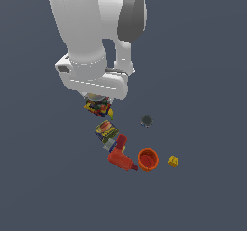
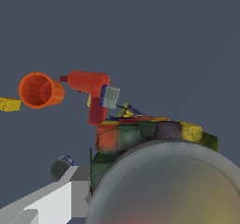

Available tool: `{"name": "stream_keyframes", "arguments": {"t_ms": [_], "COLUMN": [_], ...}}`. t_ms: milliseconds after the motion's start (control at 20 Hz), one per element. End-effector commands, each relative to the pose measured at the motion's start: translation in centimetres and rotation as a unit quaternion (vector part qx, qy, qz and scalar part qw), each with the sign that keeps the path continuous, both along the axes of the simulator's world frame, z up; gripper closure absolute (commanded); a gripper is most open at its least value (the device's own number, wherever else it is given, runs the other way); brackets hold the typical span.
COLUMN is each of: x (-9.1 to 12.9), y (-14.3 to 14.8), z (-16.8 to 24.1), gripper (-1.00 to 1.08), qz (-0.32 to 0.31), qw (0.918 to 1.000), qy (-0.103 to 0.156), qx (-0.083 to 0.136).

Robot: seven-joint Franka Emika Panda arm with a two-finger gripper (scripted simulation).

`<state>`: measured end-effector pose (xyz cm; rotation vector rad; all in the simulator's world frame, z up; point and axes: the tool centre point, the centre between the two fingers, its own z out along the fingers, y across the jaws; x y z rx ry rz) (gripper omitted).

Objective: Pick up a designated object from a clutter of objects.

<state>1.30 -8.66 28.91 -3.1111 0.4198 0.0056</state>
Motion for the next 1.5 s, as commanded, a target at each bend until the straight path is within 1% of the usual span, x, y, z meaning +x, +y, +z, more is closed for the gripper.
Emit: {"name": "stream_keyframes", "arguments": {"t_ms": [0,700,1450], "x": [1.1,5.9,9.7], "y": [-1.0,-5.7,-9.2], "z": [1.7,8.6,13.8], "gripper": [1.08,1.08,1.08], "qz": [0.000,0.000,0.000], "qw": [1.0000,1.0000,1.0000], "qy": [-0.001,-0.001,-0.002], "qx": [0.000,-0.001,-0.001]}}
